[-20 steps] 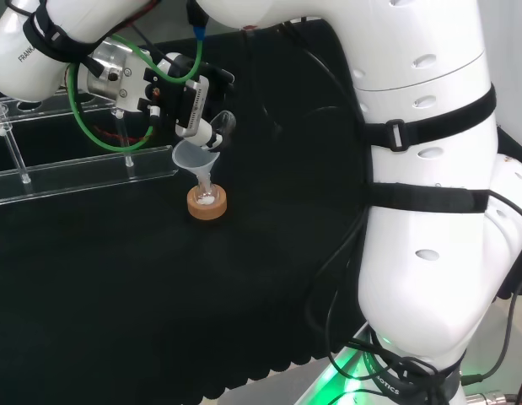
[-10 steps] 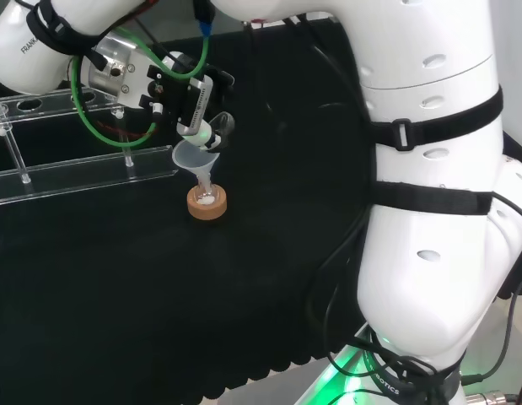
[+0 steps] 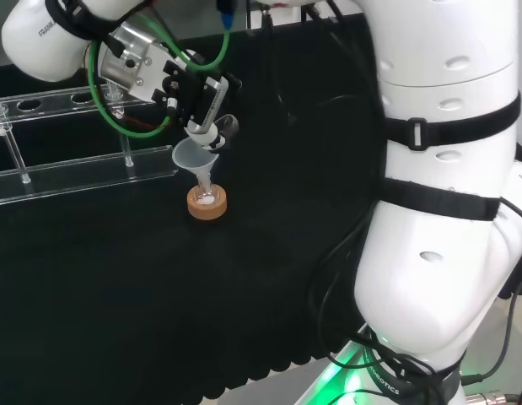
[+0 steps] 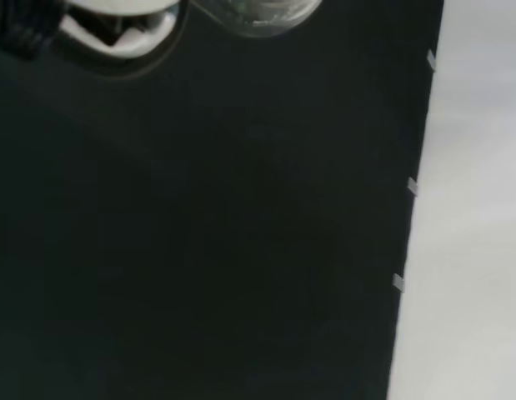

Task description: Pour all the NaCl from the weighing funnel into the round-bottom flask.

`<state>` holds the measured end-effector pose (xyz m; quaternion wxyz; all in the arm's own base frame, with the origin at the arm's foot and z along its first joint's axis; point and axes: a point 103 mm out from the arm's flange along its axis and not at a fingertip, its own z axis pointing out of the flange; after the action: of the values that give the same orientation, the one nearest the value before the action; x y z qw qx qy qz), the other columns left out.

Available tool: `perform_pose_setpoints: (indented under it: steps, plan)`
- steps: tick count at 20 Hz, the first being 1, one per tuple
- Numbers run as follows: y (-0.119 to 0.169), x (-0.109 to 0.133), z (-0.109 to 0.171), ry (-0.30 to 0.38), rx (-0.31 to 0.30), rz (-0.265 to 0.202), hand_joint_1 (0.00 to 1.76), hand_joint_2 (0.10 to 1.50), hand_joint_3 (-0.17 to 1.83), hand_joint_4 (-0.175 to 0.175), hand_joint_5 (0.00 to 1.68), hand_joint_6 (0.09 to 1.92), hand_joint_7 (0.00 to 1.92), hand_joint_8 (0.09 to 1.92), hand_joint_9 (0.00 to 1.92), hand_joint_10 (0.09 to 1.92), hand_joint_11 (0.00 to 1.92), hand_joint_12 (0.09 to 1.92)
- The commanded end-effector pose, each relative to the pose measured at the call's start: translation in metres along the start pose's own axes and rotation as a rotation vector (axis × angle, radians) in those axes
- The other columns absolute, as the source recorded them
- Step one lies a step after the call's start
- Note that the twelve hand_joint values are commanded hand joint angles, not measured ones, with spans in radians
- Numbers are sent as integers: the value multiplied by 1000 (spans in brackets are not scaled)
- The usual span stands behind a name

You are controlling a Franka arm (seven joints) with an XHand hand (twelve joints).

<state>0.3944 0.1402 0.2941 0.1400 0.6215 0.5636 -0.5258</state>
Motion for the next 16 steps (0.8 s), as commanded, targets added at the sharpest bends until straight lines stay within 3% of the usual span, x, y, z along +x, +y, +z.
perform_pose_setpoints:
  steps: [1, 6, 16]
  plan:
    - [4, -10, 13, 107, -18, -27, 1090, 665, 725, 175, 1168, 892, 582, 660, 965, 349, 751, 1086]
    - [7, -13, 25, 177, -51, -39, 1089, 666, 725, 175, 1166, 894, 583, 659, 966, 348, 753, 1085]
    - [7, -29, 44, 336, -176, -38, 1088, 668, 723, 175, 1163, 899, 584, 659, 967, 346, 756, 1082]
